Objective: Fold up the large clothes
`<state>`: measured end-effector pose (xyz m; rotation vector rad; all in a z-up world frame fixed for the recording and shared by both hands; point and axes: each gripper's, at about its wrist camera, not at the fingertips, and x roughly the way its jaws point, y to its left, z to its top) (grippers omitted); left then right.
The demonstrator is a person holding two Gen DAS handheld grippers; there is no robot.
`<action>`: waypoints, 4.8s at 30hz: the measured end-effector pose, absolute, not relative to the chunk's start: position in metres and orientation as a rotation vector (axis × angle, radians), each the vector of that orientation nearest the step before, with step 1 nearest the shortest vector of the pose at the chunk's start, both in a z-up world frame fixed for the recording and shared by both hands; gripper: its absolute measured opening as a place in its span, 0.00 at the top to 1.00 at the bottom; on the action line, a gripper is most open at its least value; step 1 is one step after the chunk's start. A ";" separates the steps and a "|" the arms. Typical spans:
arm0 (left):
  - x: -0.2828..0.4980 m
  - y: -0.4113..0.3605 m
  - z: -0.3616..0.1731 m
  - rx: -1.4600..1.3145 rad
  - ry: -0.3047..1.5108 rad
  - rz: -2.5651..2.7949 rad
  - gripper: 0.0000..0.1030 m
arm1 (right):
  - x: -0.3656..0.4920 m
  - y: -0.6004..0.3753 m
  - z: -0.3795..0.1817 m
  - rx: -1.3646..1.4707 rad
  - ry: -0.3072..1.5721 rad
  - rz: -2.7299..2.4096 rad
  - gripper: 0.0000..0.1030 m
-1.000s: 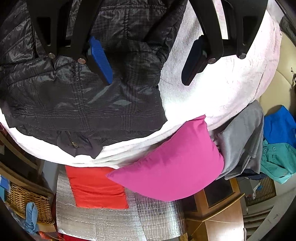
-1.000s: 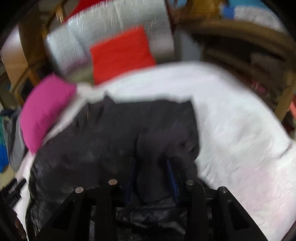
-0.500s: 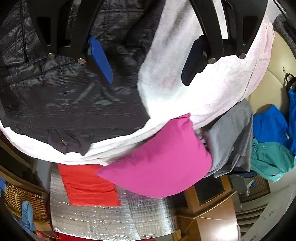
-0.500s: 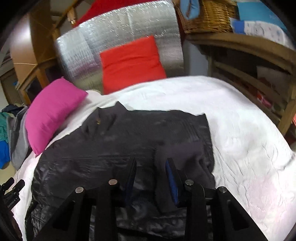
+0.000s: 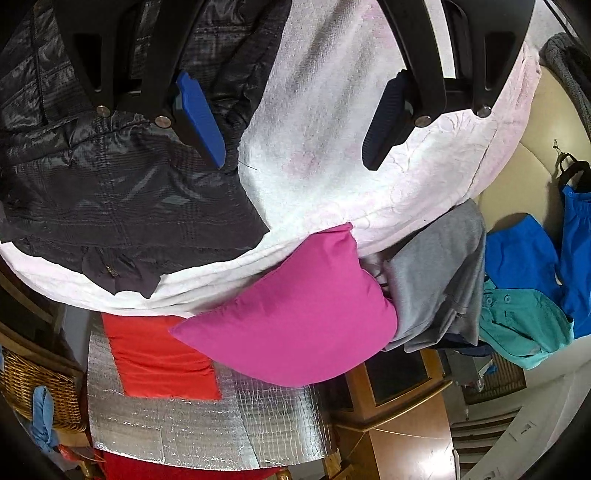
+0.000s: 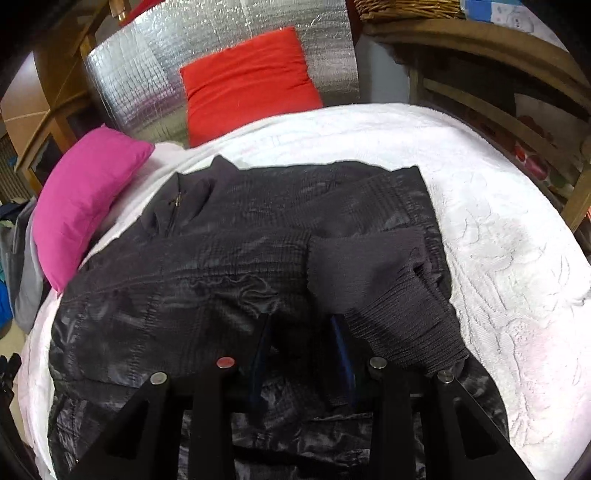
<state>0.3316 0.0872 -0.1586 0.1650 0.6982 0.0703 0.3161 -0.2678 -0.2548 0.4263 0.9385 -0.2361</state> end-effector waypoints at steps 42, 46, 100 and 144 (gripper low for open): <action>0.215 0.115 -0.186 0.057 0.842 -0.064 0.25 | 0.131 -0.322 -0.218 0.487 0.877 -0.170 0.33; 0.186 0.123 -0.195 0.034 0.869 -0.091 0.25 | 0.115 -0.306 -0.234 0.494 0.953 -0.096 0.33; 0.096 0.103 -0.260 -0.153 1.159 -0.414 0.88 | 0.024 -0.201 -0.248 0.462 1.032 0.240 0.92; 0.074 0.071 -0.245 0.169 1.016 -0.264 0.88 | 0.040 -0.190 -0.323 0.482 1.282 0.231 0.78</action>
